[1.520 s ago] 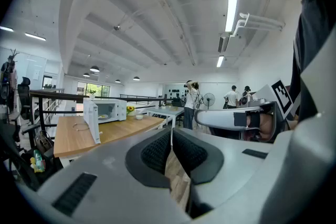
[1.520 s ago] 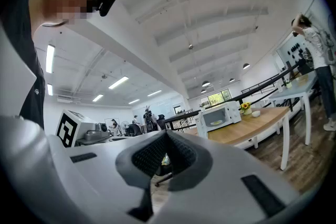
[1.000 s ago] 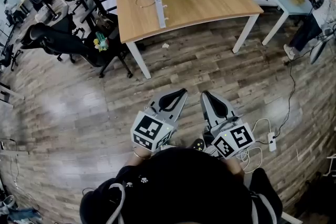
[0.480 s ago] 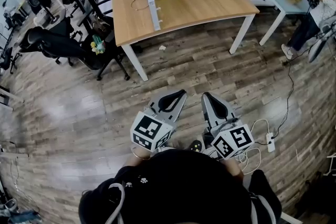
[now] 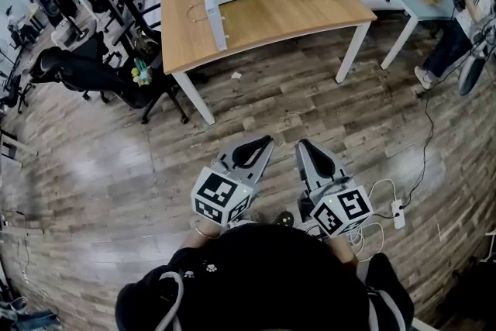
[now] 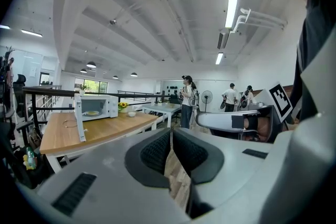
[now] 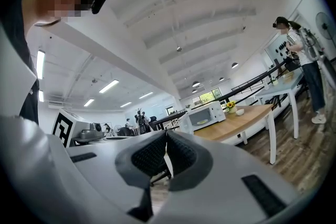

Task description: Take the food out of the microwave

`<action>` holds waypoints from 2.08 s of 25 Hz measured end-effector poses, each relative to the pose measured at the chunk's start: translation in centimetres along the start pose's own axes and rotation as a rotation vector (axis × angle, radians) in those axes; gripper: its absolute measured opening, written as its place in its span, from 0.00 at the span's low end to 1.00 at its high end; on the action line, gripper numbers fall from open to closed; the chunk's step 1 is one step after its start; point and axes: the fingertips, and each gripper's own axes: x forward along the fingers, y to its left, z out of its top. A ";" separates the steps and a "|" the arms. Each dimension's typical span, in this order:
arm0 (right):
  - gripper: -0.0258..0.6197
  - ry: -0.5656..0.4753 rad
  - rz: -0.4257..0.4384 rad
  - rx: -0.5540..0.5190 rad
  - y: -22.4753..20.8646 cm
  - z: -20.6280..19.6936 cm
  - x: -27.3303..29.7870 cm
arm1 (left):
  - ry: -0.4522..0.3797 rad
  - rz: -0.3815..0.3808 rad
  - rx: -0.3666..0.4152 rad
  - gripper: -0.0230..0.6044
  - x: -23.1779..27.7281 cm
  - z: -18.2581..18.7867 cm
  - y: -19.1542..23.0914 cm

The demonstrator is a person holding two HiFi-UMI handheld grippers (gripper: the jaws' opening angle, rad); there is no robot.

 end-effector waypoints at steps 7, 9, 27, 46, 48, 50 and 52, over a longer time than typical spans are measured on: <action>0.06 -0.002 0.018 0.009 -2.8 0.6 -1.9 | 0.016 0.003 0.001 0.07 2.6 -0.1 -2.6; 0.06 0.001 0.017 0.009 -3.5 0.7 -2.5 | 0.017 0.003 0.001 0.07 3.1 0.0 -3.3; 0.15 0.021 0.041 0.043 -6.4 0.4 -1.7 | 0.040 0.039 -0.029 0.16 5.6 -0.6 -2.7; 0.17 0.020 -0.071 0.011 -13.7 3.9 14.3 | -0.036 -0.038 -0.092 0.21 15.3 3.1 14.9; 0.18 0.029 -0.077 0.005 -14.4 4.2 16.4 | -0.033 -0.041 -0.094 0.22 16.3 3.4 16.8; 0.18 0.045 -0.080 0.001 -14.9 4.3 18.5 | -0.031 -0.044 -0.106 0.23 17.0 3.5 18.6; 0.19 0.058 -0.080 0.000 -15.2 4.4 20.8 | -0.033 -0.046 -0.116 0.24 17.3 3.7 20.6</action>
